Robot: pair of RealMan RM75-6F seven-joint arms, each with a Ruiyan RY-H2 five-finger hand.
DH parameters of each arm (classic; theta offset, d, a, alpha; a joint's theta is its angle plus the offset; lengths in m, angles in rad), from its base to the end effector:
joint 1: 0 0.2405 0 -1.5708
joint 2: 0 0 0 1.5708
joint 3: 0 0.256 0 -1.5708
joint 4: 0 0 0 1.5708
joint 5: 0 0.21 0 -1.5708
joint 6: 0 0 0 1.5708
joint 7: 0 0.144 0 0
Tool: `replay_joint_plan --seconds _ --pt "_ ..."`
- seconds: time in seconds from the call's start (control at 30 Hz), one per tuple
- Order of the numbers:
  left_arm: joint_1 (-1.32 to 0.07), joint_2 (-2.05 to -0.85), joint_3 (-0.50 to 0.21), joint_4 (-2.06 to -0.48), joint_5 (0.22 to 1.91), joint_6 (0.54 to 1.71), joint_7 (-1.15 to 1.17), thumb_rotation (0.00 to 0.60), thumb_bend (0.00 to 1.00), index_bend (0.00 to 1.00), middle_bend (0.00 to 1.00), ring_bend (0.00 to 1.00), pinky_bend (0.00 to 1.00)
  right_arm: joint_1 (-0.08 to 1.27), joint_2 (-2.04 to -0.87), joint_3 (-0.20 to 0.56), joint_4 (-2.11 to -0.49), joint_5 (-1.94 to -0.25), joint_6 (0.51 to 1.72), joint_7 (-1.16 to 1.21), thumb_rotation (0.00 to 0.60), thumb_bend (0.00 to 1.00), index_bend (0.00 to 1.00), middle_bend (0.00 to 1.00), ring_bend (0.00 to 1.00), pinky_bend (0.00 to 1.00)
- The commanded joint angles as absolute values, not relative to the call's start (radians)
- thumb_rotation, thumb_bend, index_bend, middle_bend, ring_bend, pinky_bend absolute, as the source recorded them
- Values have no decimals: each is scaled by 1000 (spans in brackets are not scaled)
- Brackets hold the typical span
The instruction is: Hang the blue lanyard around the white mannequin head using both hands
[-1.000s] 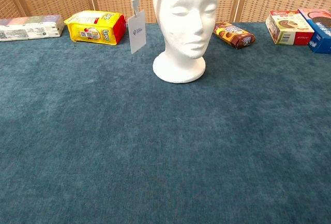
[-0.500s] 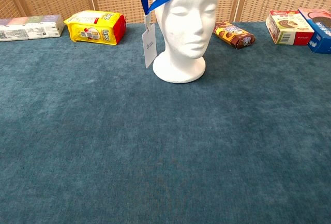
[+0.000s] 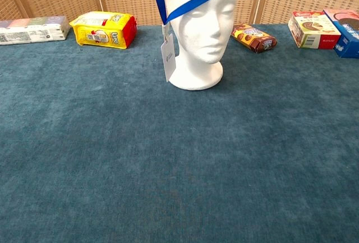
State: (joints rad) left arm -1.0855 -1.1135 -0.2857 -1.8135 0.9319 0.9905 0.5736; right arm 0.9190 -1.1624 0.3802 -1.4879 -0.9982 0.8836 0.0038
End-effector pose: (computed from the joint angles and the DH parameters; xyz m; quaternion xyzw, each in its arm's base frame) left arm -0.0042 0.3867 0.1218 -0.7676 -0.1696 -0.4221 0.4514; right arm -0.0914 -0.4436 0.1561 0.6443 -0.3682 0.5015 0.4448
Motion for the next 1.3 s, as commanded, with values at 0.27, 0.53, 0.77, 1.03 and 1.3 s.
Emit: replay_joint_plan --seconds 0.27,0.53,0.77,1.03,1.3 --pt "-1091 -1120 -287 -1790 892 993 579 506 461 682 1000 1000 1000 963 -1191 389 -1446 -968 864 -60 600 461 787 1000 1000 1000" --pt "-1089 -1116 -282 -1780 877 995 582 508 460 682 1000 1000 1000 997 -1225 396 -1409 -946 848 -89 600 461 788 1000 1000 1000" --pt "-1088 -1115 -276 -1775 865 999 590 504 460 682 1000 1000 1000 1022 -1254 397 -1379 -934 839 -109 600 460 788 1000 1000 1000" --pt "-1083 -1108 -271 -1780 858 1003 592 507 460 682 1000 1000 1000 1049 -1279 392 -1350 -904 826 -152 600 460 787 1000 1000 1000" --pt "-1083 -1106 -262 -1787 856 1002 602 506 460 682 1000 1000 1000 1061 -1290 381 -1345 -868 829 -205 600 458 783 1000 1000 1000"
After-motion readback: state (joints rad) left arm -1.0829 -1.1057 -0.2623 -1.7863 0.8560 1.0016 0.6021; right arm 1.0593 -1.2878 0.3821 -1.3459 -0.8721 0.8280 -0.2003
